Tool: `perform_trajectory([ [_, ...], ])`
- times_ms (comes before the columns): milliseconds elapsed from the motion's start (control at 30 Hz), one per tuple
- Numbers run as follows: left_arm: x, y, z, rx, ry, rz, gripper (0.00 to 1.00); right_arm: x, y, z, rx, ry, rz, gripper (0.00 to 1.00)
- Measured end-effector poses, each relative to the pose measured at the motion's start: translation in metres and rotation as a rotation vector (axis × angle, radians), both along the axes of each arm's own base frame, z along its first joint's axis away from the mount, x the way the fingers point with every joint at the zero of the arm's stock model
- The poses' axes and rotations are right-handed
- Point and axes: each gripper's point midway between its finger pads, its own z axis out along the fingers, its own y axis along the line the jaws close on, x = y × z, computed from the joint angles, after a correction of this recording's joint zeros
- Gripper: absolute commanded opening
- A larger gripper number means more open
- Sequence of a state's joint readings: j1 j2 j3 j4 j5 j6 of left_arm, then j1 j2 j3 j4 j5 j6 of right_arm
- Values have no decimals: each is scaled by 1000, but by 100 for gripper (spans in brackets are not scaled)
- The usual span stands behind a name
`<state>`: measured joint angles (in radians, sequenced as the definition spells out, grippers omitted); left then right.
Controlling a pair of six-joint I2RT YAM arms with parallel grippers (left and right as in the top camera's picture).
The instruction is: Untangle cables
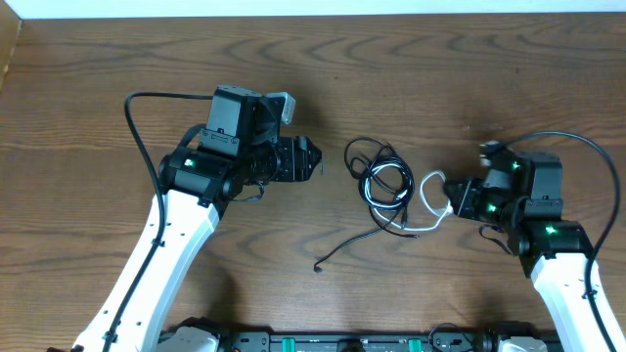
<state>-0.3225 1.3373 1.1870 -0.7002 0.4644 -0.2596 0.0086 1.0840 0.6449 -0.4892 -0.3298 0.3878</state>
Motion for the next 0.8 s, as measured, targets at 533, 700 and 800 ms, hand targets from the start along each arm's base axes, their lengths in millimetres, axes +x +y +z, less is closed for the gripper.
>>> perform_trajectory([
  [533,0,0,0,0,-1,0,71,34,19,32,91,-168,2,74],
  [700,0,0,0,0,-1,-1,71,37,64,21,116,-169,155,66],
  [800,0,0,0,0,-1,0,71,38,82,-4,104,-113,199,59],
])
